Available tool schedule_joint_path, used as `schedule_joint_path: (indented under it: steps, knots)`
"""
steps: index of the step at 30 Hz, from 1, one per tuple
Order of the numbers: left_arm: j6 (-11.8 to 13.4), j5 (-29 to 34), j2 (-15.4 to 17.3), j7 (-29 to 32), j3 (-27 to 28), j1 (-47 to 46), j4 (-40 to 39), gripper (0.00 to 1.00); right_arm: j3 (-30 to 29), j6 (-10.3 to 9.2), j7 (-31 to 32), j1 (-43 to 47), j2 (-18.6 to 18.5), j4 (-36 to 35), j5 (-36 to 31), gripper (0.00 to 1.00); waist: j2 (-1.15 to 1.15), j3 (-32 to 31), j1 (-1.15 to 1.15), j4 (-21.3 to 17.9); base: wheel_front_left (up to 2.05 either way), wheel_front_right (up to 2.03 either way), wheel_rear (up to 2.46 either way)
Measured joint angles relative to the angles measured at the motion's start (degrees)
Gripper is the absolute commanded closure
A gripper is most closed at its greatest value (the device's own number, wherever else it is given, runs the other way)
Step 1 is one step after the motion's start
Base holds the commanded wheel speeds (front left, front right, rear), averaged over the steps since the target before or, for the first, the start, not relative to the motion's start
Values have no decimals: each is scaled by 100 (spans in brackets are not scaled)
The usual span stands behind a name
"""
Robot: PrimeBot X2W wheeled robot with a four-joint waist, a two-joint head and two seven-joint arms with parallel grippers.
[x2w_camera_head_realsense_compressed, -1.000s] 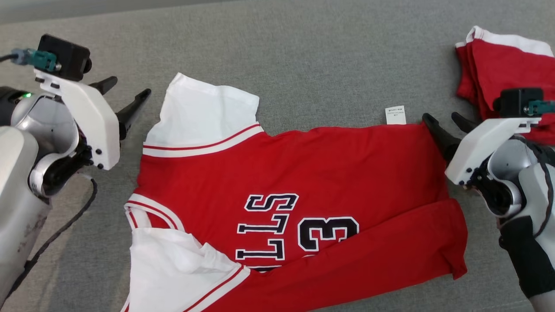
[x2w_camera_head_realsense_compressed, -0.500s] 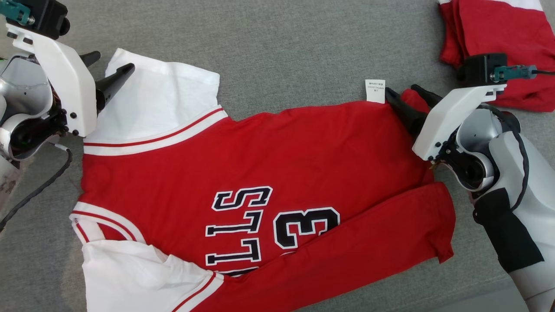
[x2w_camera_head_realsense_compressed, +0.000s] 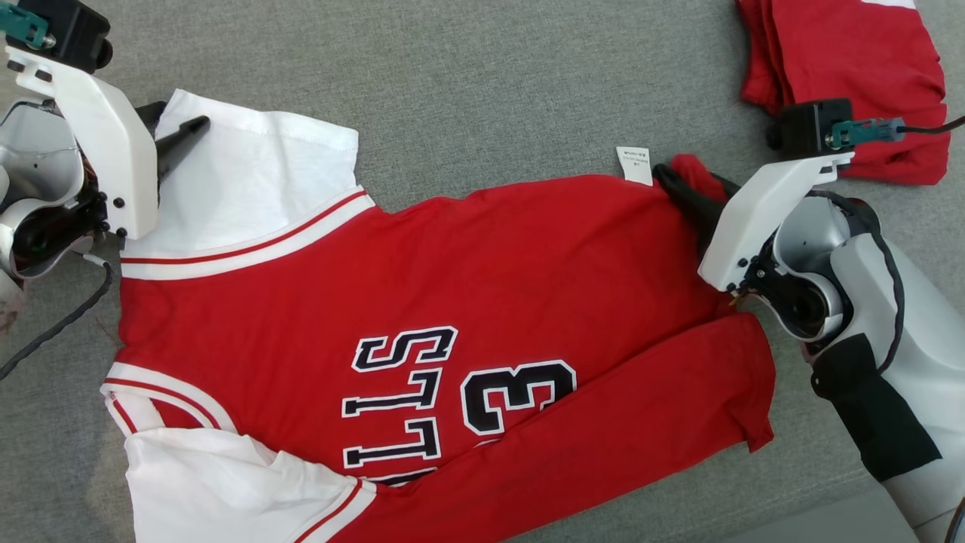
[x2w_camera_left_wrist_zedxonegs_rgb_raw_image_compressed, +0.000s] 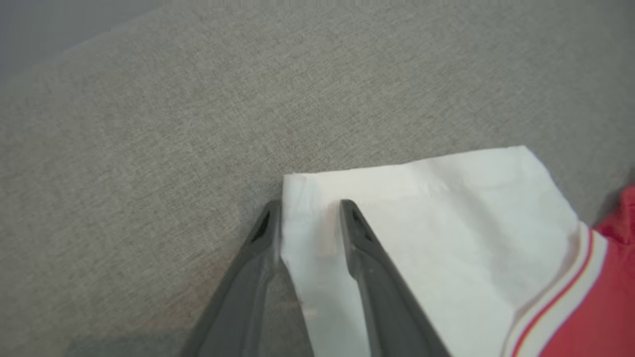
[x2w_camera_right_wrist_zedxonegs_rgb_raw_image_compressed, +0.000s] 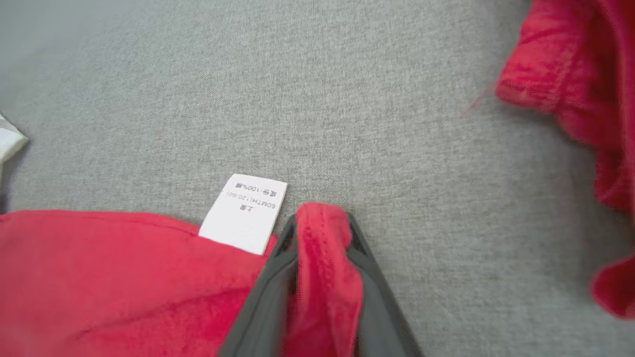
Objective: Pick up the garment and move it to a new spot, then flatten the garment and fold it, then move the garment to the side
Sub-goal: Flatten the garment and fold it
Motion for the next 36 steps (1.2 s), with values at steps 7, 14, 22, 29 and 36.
schedule_joint_path:
  steps: [7, 14, 22, 29, 36]
  knots:
    - [0, -214, 27, -343, -348, -165, -2, 100, 151, 2, -256, 5, -52, 10, 9, 100, 0, -92, 0, 23, 0, 0, 0]
    - [0, -494, 133, -559, -609, -227, -1, 100, 188, 2, -608, 35, -89, 131, 10, 100, 0, -279, 0, 62, 0, 0, 0]
    - [0, -955, 200, -747, -993, -89, -307, 100, 236, 2, -1084, 246, -176, 331, 94, 100, 0, -796, 0, 172, 0, 0, 0]
    - [0, -1548, 508, -569, -1274, 237, -1116, 100, 354, 2, -1245, 517, -403, 426, 332, 100, 0, -1388, 0, 354, 0, 0, 0]
    - [0, -2045, 898, -112, -1438, 696, -2041, 100, 511, 2, -1290, 924, -725, 308, 670, 100, 0, -1994, 0, 590, 0, 0, 0]
